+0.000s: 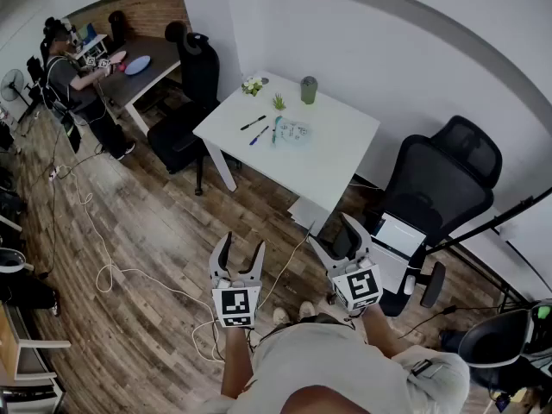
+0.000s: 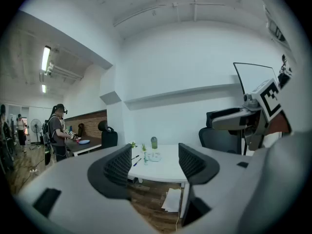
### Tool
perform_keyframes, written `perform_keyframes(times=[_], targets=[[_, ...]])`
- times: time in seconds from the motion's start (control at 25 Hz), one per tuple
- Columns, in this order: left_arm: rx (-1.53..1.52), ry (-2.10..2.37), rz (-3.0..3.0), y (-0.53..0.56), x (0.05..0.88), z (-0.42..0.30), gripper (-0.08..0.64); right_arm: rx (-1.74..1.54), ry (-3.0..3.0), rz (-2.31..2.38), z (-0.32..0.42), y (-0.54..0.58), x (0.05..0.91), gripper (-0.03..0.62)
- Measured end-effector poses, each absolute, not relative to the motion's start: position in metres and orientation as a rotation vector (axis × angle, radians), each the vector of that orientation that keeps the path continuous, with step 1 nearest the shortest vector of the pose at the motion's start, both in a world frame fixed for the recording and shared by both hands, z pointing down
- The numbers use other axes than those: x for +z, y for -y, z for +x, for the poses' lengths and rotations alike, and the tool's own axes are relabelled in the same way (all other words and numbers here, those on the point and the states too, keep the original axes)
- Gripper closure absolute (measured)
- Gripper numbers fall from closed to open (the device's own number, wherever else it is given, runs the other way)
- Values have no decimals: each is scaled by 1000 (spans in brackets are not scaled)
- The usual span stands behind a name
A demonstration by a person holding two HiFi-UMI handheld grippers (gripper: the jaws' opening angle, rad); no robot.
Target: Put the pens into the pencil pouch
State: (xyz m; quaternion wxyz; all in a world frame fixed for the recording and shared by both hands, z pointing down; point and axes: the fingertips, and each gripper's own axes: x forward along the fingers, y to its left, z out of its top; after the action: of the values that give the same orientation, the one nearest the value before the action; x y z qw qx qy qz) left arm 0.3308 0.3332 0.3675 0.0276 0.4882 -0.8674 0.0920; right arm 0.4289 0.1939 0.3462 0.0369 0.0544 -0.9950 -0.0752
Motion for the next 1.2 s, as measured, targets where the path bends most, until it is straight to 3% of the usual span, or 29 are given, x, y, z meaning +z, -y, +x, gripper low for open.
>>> perform_keyframes(times=[0.6, 1.2], targets=[[289, 2750, 1384, -297, 364, 352, 265, -156, 3095, 7, 429, -158, 347, 255], [302, 2738, 1396, -272, 367, 244, 267, -180, 3058, 39, 323, -131, 356, 256]])
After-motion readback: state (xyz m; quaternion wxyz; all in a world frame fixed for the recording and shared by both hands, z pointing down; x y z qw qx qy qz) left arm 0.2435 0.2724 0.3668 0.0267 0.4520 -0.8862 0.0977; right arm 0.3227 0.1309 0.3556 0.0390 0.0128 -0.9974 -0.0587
